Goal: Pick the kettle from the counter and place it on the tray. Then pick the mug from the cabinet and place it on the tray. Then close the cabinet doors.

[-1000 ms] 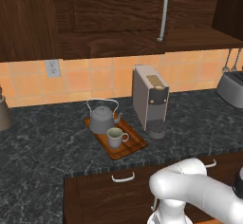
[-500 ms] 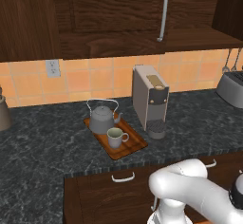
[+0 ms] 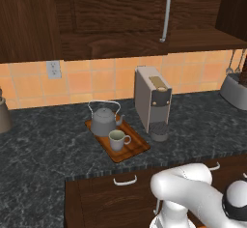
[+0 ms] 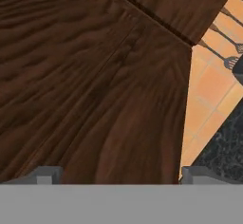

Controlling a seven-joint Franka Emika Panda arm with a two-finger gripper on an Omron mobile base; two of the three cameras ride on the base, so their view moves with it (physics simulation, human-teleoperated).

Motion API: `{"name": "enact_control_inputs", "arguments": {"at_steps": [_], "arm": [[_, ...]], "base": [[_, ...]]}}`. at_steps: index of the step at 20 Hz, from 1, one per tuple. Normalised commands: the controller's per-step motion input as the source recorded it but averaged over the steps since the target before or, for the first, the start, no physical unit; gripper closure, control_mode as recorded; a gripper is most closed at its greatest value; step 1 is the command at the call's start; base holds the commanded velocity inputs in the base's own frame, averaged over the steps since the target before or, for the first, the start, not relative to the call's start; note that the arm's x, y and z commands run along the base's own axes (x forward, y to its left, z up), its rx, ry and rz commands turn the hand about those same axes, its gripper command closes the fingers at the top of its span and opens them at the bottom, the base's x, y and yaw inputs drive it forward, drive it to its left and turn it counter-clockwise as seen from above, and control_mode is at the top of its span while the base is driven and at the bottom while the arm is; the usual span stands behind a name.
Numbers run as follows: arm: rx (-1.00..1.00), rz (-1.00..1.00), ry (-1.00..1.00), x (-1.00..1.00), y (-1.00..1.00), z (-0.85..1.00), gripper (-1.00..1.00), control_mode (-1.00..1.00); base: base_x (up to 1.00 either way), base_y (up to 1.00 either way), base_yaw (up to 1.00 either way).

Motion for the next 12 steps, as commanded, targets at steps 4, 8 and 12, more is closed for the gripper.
{"name": "enact_control_inputs", "arguments": {"at_steps": [4, 8, 12], "arm": [[0.00, 0.07, 0.17, 0.84, 0.70, 0.00, -1.00, -1.00], [0.00, 0.10, 0.19, 0.89, 0.64, 0.00, -1.00, -1.00], [0.00, 0.12, 0.20, 0.87, 0.64, 0.00, -1.00, -1.00]], "base": [[0.00, 0.00, 0.00], [0.00, 0.00, 0.00], [0.00, 0.00, 0.00]]}}
